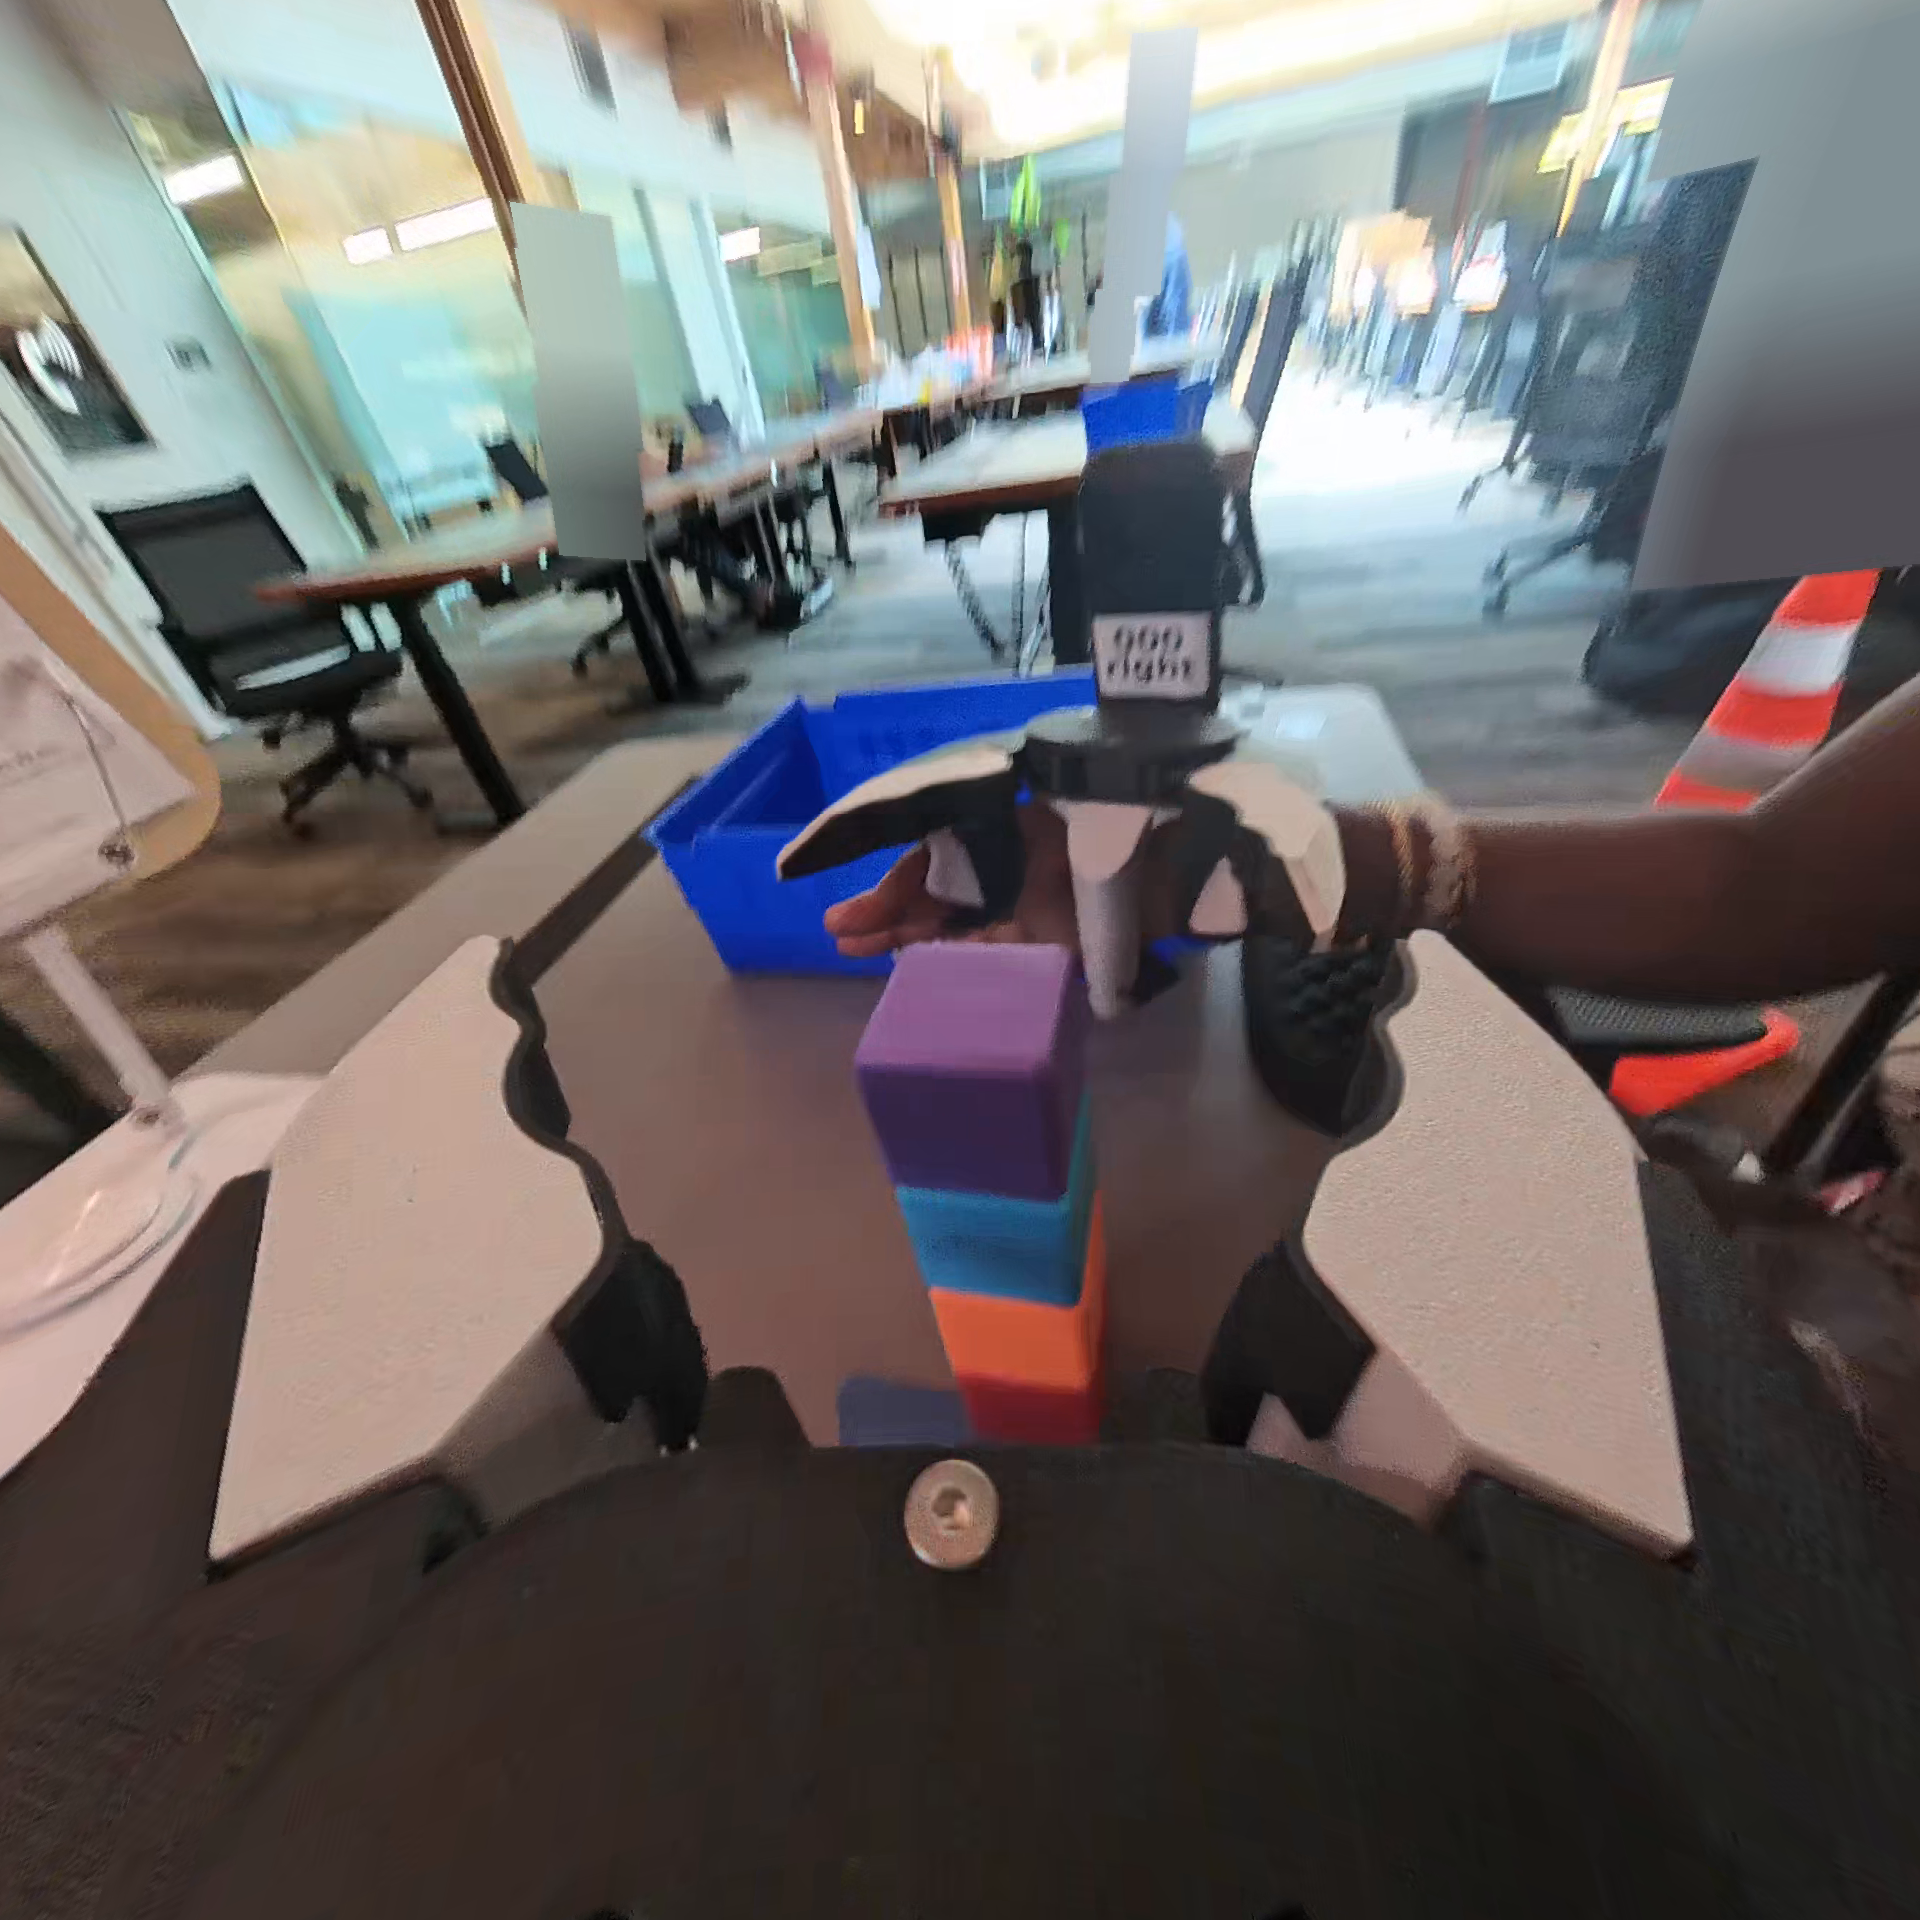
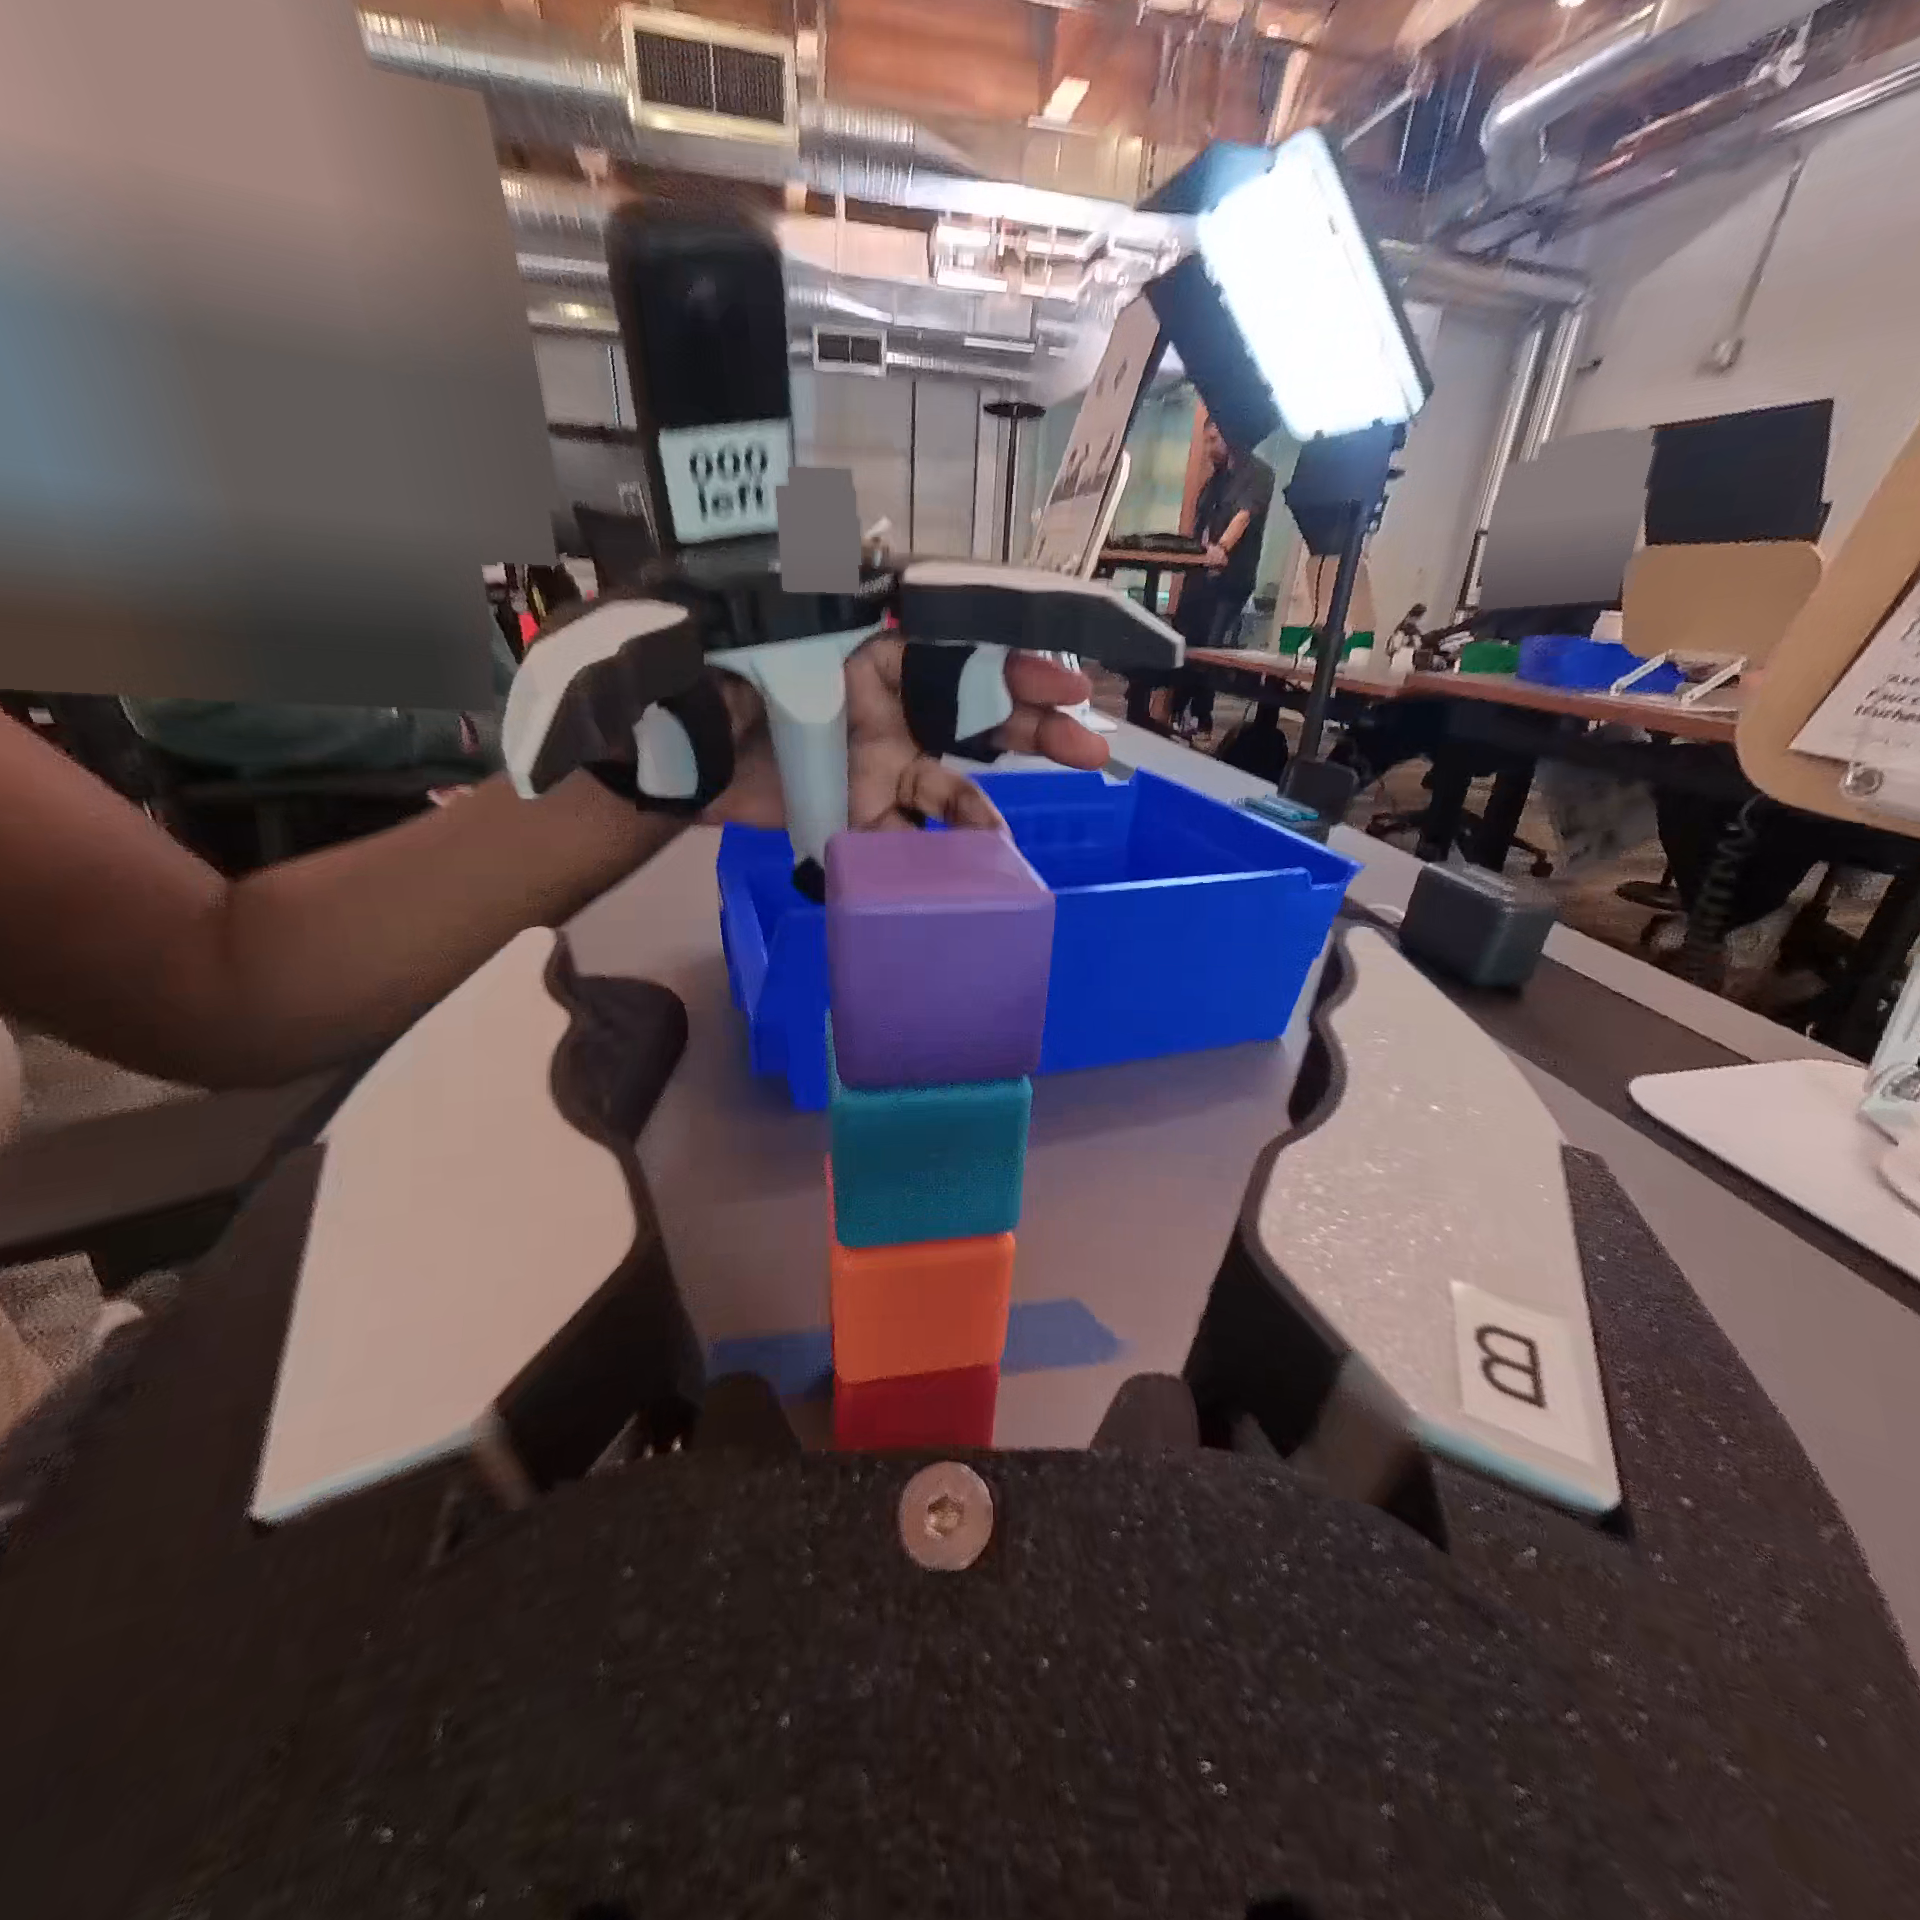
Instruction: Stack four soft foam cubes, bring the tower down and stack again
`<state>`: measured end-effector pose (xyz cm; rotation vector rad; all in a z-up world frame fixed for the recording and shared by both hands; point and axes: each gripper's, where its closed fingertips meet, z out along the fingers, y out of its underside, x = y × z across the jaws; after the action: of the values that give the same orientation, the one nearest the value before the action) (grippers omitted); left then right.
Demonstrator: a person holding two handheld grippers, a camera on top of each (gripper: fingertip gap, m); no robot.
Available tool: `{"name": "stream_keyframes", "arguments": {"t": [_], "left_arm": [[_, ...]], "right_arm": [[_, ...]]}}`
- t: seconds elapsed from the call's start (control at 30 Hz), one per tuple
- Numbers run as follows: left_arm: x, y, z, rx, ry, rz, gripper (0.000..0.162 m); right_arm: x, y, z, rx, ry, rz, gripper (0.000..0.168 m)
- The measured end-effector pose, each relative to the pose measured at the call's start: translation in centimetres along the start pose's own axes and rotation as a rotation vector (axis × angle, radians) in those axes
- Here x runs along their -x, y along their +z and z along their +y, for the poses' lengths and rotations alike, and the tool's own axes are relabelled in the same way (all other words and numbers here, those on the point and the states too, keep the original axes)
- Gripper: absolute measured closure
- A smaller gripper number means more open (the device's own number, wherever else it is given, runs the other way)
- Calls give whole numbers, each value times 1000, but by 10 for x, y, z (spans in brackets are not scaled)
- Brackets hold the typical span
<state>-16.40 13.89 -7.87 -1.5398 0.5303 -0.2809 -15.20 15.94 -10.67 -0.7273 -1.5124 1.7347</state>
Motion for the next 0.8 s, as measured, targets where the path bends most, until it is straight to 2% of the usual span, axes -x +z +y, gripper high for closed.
{"name": "stream_keyframes", "arguments": {"t": [0.13,0.3,0.47,0.6,0.8], "left_arm": [[-14,-4,-12,-157,-47,53,17],[-18,-7,0,-91,-55,63,17],[-33,-6,22,116,-65,113,17],[-30,-8,55,340,-66,74,17],[-19,-22,91,547,-59,-5,17]], "right_arm": [[8,-2,-13,-17,16,-28,22],[16,0,-9,95,-49,-47,21],[15,-5,8,289,-102,-47,21],[10,-10,10,342,-111,-33,21],[10,-19,26,480,-140,-24,21]]}}
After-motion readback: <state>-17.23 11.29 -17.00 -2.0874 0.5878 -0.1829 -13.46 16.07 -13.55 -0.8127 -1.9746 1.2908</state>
